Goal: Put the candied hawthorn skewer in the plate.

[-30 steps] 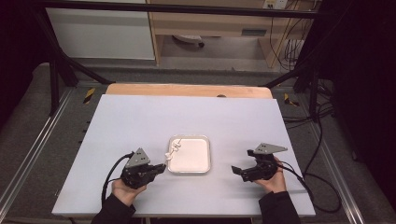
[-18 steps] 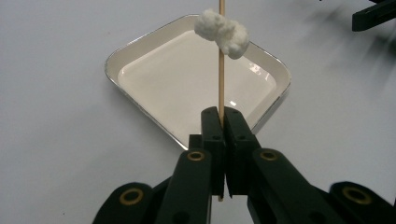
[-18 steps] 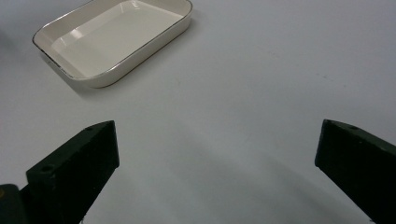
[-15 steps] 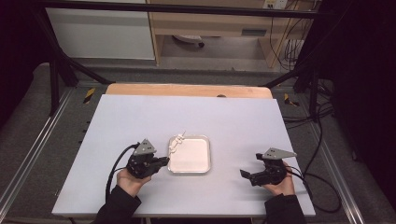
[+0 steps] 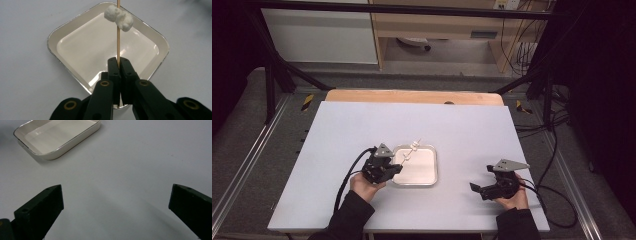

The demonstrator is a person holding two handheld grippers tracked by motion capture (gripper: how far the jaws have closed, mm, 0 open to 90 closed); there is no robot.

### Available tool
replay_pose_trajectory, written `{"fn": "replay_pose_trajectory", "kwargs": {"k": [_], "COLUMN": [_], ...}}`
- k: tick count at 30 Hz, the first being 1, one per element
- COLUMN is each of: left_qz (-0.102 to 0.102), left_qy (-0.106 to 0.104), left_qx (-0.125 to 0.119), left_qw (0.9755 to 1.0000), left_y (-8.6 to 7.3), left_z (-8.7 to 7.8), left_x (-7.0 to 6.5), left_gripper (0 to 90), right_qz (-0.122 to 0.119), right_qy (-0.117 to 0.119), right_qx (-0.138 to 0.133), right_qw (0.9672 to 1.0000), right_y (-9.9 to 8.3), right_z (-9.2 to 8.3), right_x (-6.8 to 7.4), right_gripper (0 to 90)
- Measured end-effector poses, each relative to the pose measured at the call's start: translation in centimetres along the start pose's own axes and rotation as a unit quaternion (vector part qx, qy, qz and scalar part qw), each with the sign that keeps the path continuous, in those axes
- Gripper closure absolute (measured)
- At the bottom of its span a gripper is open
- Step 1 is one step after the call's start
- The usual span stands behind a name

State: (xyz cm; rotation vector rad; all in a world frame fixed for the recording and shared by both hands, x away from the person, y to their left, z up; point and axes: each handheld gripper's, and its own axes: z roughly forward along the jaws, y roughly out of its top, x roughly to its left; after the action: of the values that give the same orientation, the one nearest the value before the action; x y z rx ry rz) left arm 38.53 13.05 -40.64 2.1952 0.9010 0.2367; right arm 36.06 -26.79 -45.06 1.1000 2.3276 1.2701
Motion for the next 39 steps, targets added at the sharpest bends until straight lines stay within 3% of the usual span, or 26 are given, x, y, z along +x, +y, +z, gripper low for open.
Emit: {"fn": "replay_pose_trajectory", "kwargs": {"k": [8, 19, 29, 34, 39], "left_qz": [0.013, 0.010, 0.012, 0.017, 0.021], "left_qy": [0.012, 0.026, 0.034, 0.040, 0.050], "left_qx": [0.031, 0.070, 0.083, 0.082, 0.075], "left_qw": [0.9994, 0.9972, 0.9959, 0.9956, 0.9957], "left_y": [0.2, -0.1, -0.3, -0.3, -0.3], "left_z": [1.6, 2.8, 3.4, 3.2, 2.5], "left_x": [-0.7, -0.9, -1.1, -1.0, -0.8], "left_gripper": [87.9, 87.7, 86.8, 75.8, 54.8], "right_qz": [0.002, 0.004, 0.005, 0.004, 0.005], "right_qy": [-0.001, 0.000, 0.002, 0.001, 0.001], "right_qx": [0.002, 0.003, 0.005, 0.008, 0.006], "right_qw": [1.0000, 1.0000, 1.0000, 1.0000, 1.0000], "right_y": [0.0, 0.0, -0.1, -0.1, -0.1], "right_z": [0.1, 0.1, 0.2, 0.2, 0.2], "right_x": [0.0, 0.0, 0.1, 0.1, 0.1], "right_gripper": [0.3, 0.3, 0.3, 0.3, 0.3]}}
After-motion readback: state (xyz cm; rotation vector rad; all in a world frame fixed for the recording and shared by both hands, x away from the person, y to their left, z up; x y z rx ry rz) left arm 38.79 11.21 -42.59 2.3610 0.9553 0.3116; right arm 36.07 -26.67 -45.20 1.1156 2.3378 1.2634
